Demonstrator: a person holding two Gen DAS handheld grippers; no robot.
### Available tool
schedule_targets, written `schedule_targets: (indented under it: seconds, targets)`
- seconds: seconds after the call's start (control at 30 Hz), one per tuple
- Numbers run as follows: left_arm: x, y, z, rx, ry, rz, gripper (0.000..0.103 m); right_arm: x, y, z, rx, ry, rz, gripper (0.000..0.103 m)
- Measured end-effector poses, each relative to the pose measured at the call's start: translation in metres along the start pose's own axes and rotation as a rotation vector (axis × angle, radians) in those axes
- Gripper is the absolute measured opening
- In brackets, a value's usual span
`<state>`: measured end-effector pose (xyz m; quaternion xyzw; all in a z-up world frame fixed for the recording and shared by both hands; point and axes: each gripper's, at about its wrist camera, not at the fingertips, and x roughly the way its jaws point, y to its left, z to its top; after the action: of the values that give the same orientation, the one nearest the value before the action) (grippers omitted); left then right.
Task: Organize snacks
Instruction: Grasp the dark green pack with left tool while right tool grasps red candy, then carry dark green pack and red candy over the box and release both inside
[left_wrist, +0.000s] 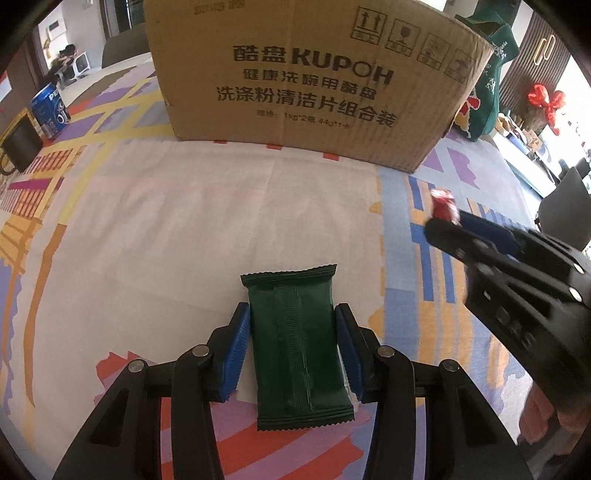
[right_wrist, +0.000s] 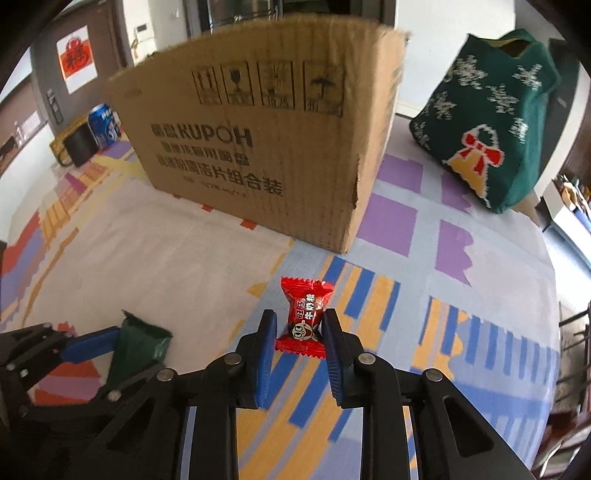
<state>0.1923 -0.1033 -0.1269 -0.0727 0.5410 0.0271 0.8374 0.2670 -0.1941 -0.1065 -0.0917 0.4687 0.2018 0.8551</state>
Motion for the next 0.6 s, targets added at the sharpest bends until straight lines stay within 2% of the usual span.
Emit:
schedule_targets:
  seconds: [0.33,0.6]
  targets:
    - [-0.021,0.013,-0.001,0.056,-0.075,-0.038,0.045,-0.035,0.019,-0.019,0.048,-0.053,-0.032,0.027]
    - [-0.051,0.022,0.001,0.134,-0.196,-0.046,0.045,-0.052,0.032,-0.025,0.116,-0.090,-0.027,0.027]
